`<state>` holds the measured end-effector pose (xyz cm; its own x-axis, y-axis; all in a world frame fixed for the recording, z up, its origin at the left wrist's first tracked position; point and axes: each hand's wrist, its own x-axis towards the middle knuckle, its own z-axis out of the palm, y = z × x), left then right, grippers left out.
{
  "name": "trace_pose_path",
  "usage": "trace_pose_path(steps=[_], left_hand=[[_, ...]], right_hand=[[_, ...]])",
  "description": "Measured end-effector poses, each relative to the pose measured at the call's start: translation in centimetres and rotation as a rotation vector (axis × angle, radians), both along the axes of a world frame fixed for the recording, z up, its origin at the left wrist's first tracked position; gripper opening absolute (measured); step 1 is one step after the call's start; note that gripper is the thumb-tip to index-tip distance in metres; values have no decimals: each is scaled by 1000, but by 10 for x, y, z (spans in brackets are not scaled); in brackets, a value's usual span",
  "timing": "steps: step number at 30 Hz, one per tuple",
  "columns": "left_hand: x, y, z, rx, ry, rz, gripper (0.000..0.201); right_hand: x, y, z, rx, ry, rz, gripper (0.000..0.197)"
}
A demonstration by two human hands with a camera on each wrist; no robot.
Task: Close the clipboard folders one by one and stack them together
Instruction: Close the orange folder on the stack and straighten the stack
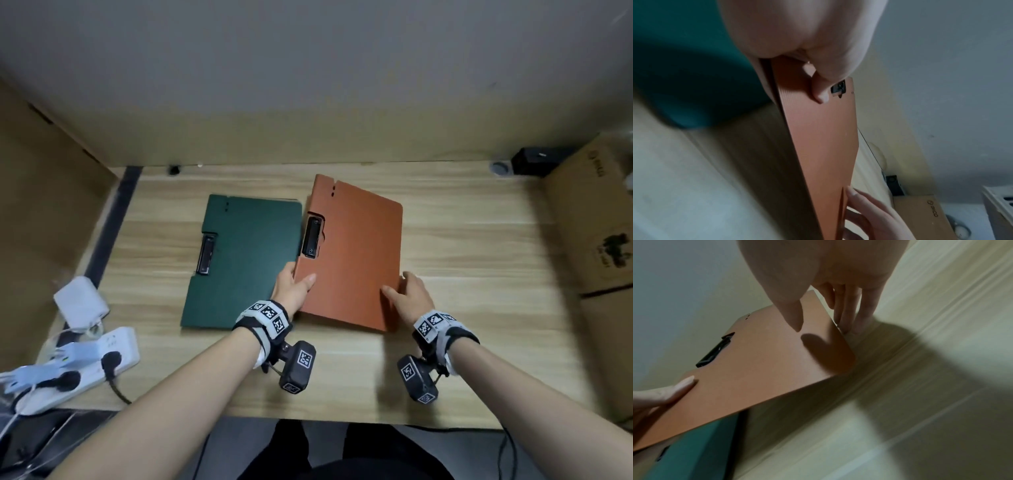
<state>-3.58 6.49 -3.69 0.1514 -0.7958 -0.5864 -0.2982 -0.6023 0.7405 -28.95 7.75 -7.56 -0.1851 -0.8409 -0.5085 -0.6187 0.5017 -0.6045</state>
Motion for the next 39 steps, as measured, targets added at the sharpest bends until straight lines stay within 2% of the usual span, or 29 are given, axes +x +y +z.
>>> trace_pose_path(steps=[5,11,17,20,23,26,29,30,33,34,39], left_hand=[[62,0,6,-11,-41,36,66],[149,12,-1,-61,-181,59,64],[211,21,-3,-109,-509,-103,49],[230,21,-3,-93,-619,-161,56],[240,14,-8,-78,-554,-166,82],[245,-6,-6,-20,-404,-126,97],[244,-37,-5,71,-220,-98,118],[242,-46,-7,99,-183,-102,120],[232,-64,-13,155,-141,-78,118],[228,-68,-15,161,-127,-51,116],[230,-78,-18,242,43,60,85]], right_hand=[[64,-13,4,-69,-101,11,78],[154,-20,-7,-104,-88,71,74],[201,-17,-24,-104,-11,180,68],[211,-18,-21,-113,80,205,75],[211,-24,-19,-64,134,205,72],[210,-33,-14,-20,171,218,75],[213,-50,-12,-32,88,168,83],[214,-56,-12,-42,68,158,78],[216,-67,-10,-17,-6,143,47],[216,-68,-8,-2,-35,128,44],[203,-72,-9,47,-175,-16,67]])
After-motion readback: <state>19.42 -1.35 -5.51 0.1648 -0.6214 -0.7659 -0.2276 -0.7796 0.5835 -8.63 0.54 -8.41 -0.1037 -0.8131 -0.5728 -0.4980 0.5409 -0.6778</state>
